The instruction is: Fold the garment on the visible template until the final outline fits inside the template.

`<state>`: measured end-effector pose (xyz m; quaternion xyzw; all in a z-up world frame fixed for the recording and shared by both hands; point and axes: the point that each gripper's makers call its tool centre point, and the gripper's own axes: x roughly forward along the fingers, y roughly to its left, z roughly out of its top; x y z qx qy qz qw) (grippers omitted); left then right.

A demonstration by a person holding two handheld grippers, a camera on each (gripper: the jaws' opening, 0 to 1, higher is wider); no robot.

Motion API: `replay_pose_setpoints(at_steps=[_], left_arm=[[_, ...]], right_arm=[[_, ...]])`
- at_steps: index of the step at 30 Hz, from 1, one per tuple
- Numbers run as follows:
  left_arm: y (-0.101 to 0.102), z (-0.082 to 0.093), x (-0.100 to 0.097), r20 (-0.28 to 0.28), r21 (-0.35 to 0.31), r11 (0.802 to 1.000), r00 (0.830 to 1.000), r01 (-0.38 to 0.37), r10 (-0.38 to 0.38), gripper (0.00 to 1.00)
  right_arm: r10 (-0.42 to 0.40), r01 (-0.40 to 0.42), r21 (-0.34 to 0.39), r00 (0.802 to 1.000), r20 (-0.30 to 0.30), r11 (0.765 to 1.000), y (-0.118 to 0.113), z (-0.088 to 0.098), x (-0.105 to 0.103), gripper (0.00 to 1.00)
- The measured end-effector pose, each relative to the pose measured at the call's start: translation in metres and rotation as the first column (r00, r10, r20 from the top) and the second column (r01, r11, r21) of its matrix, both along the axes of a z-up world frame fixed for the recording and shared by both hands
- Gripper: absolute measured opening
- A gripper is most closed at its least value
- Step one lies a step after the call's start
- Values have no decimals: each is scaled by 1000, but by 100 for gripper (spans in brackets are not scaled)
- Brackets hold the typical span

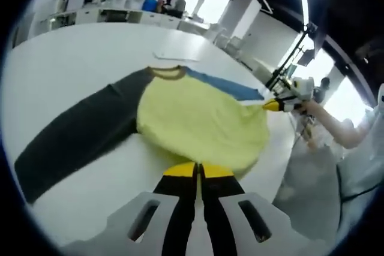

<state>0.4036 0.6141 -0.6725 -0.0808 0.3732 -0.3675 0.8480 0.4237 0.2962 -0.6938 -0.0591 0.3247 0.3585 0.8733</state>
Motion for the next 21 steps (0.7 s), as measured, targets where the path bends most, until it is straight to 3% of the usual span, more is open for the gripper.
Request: replay_pose_setpoints(at_steps=[8, 21], left_arm=[[4, 5, 20, 31, 14, 1000, 999, -13, 12, 0], [11, 4, 54, 78, -3, 997, 994, -78, 78, 0]], right_arm=[[-15, 15, 19, 1000, 18, 1000, -1, 8, 15, 2], [-26, 26, -7, 999, 40, 1000, -7, 7, 46, 2]])
